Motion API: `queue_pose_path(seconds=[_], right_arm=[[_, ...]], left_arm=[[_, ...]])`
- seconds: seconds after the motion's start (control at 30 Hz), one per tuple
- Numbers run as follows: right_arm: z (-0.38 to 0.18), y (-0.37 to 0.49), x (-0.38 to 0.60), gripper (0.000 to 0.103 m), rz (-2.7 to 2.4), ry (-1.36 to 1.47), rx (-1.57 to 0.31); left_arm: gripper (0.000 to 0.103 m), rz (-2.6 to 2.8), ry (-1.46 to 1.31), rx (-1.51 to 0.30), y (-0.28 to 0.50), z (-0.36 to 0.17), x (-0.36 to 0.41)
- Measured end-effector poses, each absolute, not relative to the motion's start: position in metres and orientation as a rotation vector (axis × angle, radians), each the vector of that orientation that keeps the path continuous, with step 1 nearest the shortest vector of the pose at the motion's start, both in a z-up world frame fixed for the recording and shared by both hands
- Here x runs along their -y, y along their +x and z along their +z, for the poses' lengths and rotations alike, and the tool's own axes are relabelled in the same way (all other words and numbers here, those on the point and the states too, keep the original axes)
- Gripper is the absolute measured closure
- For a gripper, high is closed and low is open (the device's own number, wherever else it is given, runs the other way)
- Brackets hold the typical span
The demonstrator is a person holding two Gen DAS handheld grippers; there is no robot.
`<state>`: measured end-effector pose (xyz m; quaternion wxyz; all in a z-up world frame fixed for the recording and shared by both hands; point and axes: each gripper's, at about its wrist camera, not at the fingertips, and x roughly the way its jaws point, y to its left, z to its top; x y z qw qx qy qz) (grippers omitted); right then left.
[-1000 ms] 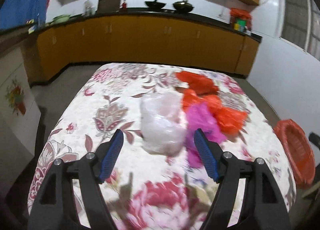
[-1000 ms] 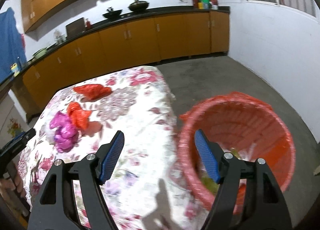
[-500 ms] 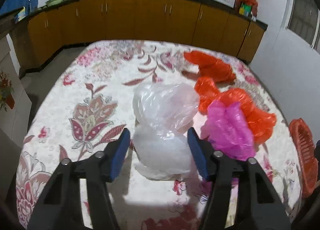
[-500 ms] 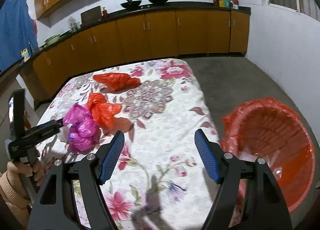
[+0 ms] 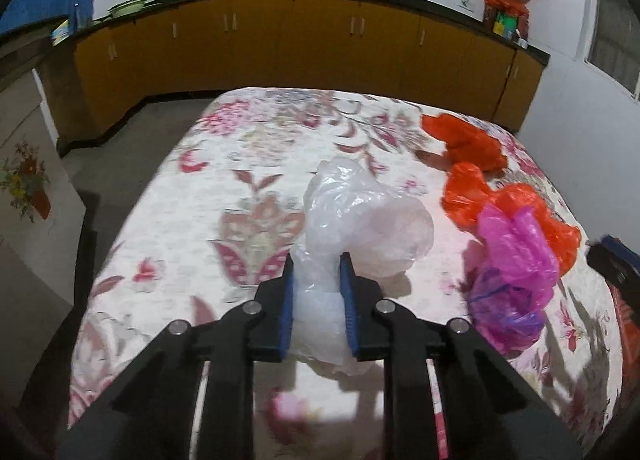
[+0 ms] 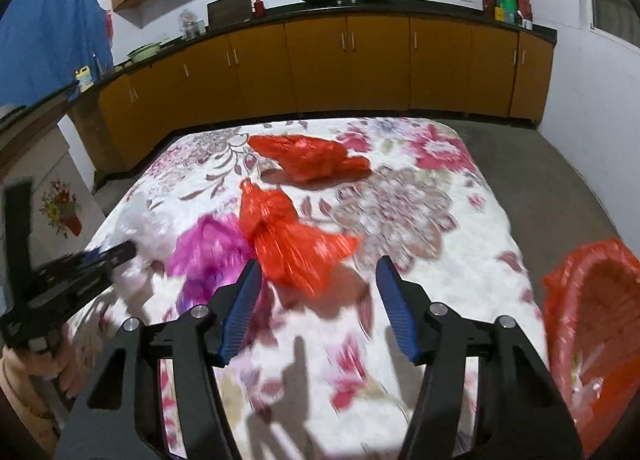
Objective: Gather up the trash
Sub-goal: 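Grasp the white plastic bag with left tool while right grasps orange bag, then carry white bag and orange bag to the red basket and release both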
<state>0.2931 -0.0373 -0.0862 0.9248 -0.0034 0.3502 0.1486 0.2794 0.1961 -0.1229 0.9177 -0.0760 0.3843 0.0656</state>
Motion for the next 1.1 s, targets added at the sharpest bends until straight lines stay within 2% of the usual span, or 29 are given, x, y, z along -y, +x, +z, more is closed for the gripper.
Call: queue_pose_path(seconds=[0.2, 0.27, 0.43, 0.5, 1.1], right_arm=[[-0.096, 0.332, 0.017, 0.044, 0.348, 0.017, -0.772], [-0.106, 0.338, 0.012, 0.050, 0.359, -0.005, -0.805], [-0.123, 0.337, 0.014, 0.081, 0.378, -0.032, -0.866], [-0.121, 0.332, 0.018, 0.084, 0.367, -0.041, -0.858], [-0.073, 0.266, 0.100, 0.087, 0.234, 0.006, -0.760]], left_arm=[[0.082, 0.156, -0.181, -0.775, 0.271, -0.118, -0.213], [0.081, 0.158, -0.185, -0.772, 0.270, -0.117, -0.215], [0.081, 0.160, -0.189, -0.773, 0.269, -0.116, -0.216], [0.081, 0.159, -0.192, -0.772, 0.268, -0.115, -0.215], [0.081, 0.061, -0.160, -0.703, 0.241, -0.069, -0.167]])
